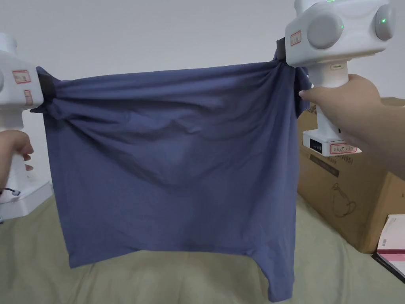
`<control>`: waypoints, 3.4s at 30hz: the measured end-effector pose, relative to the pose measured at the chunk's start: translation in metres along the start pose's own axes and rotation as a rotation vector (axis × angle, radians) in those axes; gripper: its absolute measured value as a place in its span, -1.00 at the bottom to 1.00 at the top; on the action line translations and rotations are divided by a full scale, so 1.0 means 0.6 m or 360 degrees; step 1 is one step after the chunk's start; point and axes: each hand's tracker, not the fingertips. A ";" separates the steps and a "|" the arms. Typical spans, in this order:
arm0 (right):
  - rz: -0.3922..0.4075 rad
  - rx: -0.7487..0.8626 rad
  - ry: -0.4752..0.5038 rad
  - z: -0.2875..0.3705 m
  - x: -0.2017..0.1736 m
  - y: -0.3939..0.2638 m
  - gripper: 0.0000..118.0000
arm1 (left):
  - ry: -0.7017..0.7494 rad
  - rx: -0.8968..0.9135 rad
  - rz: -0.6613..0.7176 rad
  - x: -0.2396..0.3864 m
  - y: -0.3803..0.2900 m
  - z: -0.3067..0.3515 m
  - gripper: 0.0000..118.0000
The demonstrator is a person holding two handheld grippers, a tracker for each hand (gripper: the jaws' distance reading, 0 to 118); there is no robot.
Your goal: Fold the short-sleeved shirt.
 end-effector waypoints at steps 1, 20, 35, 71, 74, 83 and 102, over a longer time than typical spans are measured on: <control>-0.0009 -0.0002 -0.0023 -0.008 -0.007 -0.018 -0.96 | 0.0013 0.0008 -0.0010 0.001 -0.016 -0.004 -0.90; -0.0321 -0.0966 0.0190 0.318 0.042 -0.689 -0.96 | -0.0137 -0.1010 0.0082 -0.100 -0.559 0.250 -0.90; -0.0445 -0.1012 0.0378 0.539 0.086 -0.615 -0.96 | -0.0107 -0.0852 -0.0016 -0.112 -0.462 0.506 -0.90; -0.0553 -0.0057 0.0464 0.556 0.028 -0.486 -1.00 | -0.0167 -0.0012 -0.0046 -0.032 -0.350 0.544 -1.00; -0.0537 -0.0070 0.0439 0.539 0.016 -0.480 -1.00 | -0.0167 -0.0110 -0.0058 -0.033 -0.325 0.512 -1.00; -0.0656 -0.0353 0.0509 0.439 0.013 -0.515 -1.00 | -0.0176 -0.1239 0.0222 -0.142 -0.388 0.122 -1.00; -0.0608 -0.0682 0.0531 0.316 -0.006 -0.602 -1.00 | -0.0045 -0.1521 -0.0219 -0.168 -0.659 -0.133 1.00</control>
